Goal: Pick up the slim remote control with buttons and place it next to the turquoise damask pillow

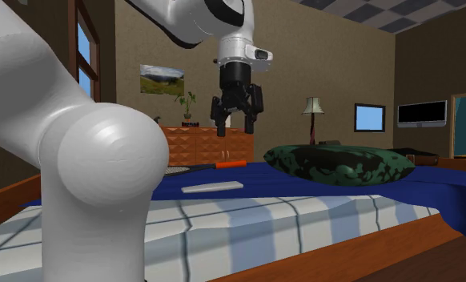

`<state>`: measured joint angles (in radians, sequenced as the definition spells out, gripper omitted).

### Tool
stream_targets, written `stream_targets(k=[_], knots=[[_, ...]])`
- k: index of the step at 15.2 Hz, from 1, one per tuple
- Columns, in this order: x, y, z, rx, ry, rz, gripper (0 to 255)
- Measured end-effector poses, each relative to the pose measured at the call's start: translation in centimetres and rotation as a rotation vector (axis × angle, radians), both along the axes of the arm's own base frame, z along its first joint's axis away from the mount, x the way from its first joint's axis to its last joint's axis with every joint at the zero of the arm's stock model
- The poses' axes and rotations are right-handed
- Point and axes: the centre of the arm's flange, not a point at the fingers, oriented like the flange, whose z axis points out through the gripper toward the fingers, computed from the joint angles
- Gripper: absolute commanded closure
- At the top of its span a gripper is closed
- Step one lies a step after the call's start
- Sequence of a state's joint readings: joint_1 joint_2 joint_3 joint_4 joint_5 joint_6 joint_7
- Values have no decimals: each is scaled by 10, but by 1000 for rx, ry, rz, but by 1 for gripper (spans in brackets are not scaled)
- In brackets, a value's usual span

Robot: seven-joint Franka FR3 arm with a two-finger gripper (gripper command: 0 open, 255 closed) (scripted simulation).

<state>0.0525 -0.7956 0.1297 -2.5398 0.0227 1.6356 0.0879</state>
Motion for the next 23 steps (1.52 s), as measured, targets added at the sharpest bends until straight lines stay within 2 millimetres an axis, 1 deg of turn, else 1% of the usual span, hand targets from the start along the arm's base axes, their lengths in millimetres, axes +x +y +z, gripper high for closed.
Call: stream_targets(k=[2,4,5,8,9,12,17,18,19,20,21,23], knots=[[1,20,-14,6,-11,-32,0],[7,38,-29,13,-22,-63,0],[12,50,-38,16,-27,-79,0],[18,82,-54,26,-45,-126,0],[23,91,-65,29,-49,-142,0],[31,117,-81,38,-67,-190,0],[53,167,-109,54,-96,-268,0],[60,178,-121,56,-101,-282,0],[66,188,-126,60,-107,-299,0],[67,198,-134,64,-112,-314,0],[74,207,-138,67,-118,-329,0],[79,212,-148,71,-122,-342,0]])
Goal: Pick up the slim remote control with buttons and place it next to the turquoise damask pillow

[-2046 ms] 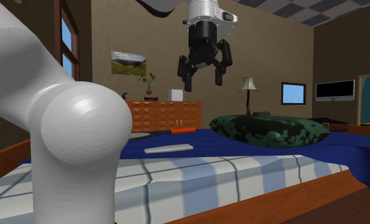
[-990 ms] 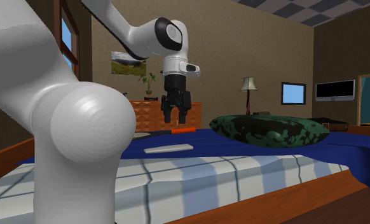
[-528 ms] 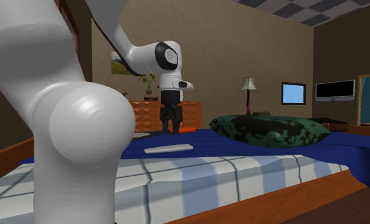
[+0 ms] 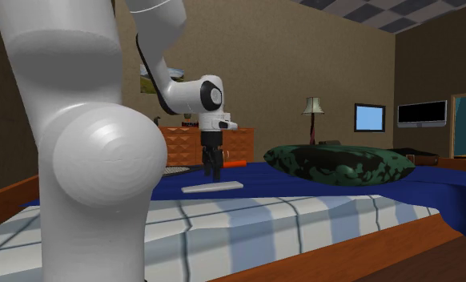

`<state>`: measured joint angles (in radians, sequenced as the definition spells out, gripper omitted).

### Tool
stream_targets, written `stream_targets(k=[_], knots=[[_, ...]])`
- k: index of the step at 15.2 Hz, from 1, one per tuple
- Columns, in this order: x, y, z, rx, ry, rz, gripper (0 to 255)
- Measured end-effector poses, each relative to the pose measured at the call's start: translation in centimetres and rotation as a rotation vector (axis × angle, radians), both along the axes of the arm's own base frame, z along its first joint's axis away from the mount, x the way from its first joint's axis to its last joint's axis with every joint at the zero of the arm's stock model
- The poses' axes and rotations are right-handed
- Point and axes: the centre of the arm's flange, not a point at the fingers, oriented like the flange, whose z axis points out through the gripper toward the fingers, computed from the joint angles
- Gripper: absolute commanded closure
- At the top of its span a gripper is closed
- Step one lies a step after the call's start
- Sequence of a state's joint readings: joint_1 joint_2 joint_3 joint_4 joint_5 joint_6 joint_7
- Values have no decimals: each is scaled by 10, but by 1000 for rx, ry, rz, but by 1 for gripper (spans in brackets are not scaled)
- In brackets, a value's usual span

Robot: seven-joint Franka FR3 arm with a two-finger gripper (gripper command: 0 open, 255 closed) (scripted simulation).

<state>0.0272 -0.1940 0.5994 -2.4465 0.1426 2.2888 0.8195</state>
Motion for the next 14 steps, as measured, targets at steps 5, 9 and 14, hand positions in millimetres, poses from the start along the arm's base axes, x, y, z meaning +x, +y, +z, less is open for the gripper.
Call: stream_targets(k=[5,9,14], knots=[[2,4,-26,2,-2,-4,0],[1,3,-34,2,-2,-4,0],[1,4,-34,2,-3,-4,255]])
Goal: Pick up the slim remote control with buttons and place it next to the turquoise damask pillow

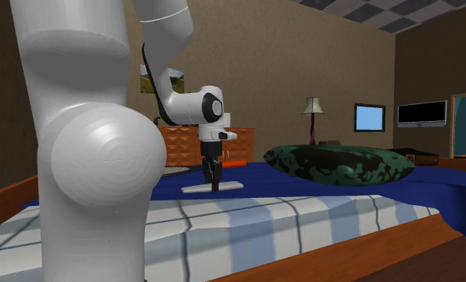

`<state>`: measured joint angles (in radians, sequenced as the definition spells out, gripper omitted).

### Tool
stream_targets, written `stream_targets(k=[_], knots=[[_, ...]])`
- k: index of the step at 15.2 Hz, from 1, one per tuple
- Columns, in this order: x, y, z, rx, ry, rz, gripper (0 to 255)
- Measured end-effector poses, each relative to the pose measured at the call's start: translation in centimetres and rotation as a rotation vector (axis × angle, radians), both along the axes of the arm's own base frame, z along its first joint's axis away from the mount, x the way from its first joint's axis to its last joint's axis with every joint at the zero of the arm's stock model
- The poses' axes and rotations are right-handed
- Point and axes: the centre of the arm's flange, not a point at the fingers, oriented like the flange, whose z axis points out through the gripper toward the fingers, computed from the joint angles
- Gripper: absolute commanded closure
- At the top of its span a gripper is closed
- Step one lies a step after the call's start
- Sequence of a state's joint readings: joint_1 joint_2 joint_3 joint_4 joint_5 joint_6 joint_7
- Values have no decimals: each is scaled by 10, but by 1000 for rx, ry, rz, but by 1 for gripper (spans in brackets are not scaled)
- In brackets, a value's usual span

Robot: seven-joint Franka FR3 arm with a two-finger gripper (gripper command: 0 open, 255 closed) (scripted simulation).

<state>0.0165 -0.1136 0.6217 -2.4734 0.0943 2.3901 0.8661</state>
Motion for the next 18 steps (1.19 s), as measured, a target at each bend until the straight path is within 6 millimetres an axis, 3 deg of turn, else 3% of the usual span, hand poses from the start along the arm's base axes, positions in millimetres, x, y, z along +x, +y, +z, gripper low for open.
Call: stream_targets(k=[9,18], knots=[[0,0,0,0,1,0,255],[1,-1,42,0,0,0,255]])
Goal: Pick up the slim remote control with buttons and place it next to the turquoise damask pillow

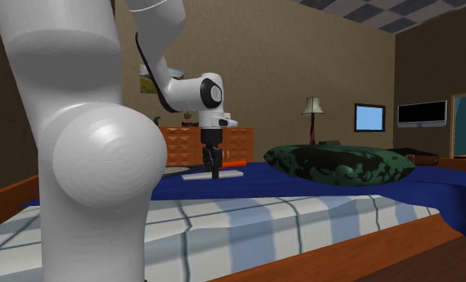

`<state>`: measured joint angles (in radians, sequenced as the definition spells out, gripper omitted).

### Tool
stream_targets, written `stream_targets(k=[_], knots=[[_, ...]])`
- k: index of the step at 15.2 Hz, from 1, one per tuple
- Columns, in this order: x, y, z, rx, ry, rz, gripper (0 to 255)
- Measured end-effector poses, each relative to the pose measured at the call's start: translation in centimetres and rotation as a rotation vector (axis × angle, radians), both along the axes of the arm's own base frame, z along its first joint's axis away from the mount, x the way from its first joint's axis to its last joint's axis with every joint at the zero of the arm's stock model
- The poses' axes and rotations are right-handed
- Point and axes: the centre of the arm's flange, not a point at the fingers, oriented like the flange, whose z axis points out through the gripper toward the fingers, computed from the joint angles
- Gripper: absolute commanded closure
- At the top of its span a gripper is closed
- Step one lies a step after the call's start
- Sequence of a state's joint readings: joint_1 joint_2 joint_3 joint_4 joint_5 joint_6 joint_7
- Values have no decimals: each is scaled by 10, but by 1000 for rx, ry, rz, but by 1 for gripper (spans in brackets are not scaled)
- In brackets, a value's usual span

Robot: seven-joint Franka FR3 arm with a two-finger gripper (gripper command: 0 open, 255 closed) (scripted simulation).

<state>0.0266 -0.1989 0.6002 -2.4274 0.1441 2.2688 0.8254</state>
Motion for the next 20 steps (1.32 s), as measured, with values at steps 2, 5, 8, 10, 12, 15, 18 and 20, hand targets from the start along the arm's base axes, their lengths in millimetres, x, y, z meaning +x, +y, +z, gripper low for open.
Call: stream_targets(k=[2,5,8,10,12,15,18,20], knots=[[0,0,11,0,0,0,255],[-2,0,27,0,0,0,255],[-1,0,42,0,0,0,255],[0,1,51,0,0,0,255],[-2,1,62,0,0,0,255],[-1,1,78,0,0,0,255],[0,0,94,0,0,0,255],[0,0,106,0,0,0,255]])
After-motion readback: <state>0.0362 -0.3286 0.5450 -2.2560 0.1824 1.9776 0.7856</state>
